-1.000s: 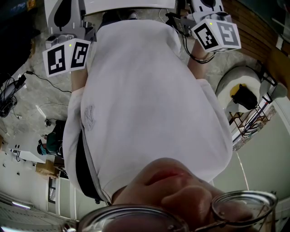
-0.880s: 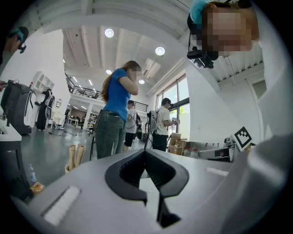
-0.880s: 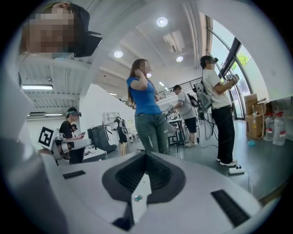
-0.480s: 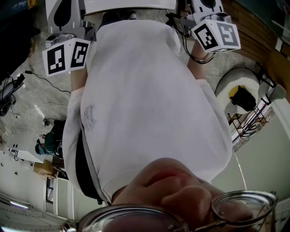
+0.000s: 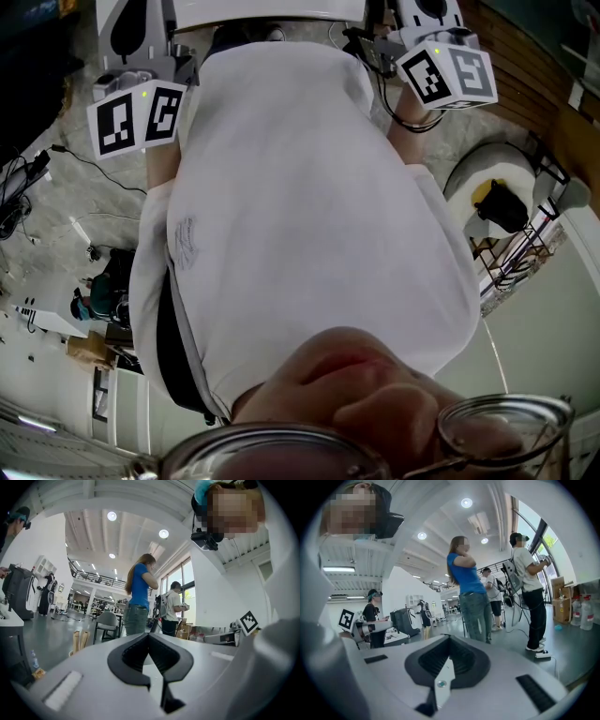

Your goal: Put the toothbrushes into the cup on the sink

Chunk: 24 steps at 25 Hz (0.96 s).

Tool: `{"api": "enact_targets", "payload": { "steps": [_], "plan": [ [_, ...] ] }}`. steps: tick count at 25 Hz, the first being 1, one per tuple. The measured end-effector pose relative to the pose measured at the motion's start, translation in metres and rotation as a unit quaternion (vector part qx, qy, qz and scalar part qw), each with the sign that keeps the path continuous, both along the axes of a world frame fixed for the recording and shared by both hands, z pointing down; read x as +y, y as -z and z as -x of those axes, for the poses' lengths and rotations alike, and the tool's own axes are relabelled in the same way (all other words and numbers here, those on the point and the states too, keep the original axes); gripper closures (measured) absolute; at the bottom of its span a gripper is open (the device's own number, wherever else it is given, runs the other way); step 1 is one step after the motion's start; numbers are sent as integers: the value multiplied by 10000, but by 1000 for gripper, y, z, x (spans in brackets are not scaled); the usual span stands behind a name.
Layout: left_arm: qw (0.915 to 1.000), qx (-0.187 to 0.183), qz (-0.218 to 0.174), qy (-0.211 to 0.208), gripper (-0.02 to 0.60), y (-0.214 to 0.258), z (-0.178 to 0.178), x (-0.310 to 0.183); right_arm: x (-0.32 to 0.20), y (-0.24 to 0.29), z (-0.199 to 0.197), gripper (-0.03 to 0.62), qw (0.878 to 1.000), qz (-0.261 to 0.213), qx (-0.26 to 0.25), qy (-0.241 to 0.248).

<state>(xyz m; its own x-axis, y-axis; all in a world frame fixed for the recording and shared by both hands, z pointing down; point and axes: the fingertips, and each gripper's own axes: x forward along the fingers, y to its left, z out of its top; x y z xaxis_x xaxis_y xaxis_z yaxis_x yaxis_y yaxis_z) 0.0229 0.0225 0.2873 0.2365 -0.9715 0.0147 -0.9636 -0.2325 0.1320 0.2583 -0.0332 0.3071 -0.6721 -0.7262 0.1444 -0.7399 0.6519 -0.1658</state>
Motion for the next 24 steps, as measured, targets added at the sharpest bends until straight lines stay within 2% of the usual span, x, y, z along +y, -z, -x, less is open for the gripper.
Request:
{"api": "enact_targets", "payload": {
  "steps": [24],
  "plan": [
    [9999,-22,49,-112,574,-2,-8,-6,-2,-4,-11,585,9998,72,-111,-125]
  ]
}}
